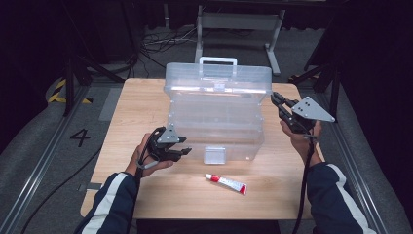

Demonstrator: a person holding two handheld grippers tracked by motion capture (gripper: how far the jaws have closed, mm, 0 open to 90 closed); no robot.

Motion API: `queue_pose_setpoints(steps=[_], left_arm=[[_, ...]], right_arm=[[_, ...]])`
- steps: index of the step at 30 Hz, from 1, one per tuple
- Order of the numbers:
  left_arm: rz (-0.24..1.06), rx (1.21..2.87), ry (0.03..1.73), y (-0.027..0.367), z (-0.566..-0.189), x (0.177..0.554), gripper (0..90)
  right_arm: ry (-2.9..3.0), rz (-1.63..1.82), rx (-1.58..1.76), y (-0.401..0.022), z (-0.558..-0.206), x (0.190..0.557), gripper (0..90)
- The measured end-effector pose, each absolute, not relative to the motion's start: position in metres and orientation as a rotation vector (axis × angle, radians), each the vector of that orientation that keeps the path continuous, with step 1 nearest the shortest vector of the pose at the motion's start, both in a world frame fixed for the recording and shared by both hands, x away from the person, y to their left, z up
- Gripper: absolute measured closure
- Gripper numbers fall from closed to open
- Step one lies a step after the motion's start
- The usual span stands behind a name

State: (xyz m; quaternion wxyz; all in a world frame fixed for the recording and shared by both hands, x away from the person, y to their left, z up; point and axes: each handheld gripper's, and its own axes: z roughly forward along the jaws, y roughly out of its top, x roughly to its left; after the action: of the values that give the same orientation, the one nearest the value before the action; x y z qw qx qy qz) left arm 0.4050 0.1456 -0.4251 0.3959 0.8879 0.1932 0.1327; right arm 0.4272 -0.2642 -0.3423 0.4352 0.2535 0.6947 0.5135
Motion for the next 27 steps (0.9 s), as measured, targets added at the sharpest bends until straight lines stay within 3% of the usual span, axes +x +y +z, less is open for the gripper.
queue_pose_setpoints(steps=[9,27], left_arm=[[0.335,2.281,0.469,0.142,-0.426,0.41,58.7],[0.31,2.315,0.409,0.14,-0.427,0.415,62.7]], right_arm=[[1.72,1.257,0.656,-0.256,-0.344,0.439,73.6],[1.631,1.121,0.666,-0.242,-0.331,0.459,83.4]])
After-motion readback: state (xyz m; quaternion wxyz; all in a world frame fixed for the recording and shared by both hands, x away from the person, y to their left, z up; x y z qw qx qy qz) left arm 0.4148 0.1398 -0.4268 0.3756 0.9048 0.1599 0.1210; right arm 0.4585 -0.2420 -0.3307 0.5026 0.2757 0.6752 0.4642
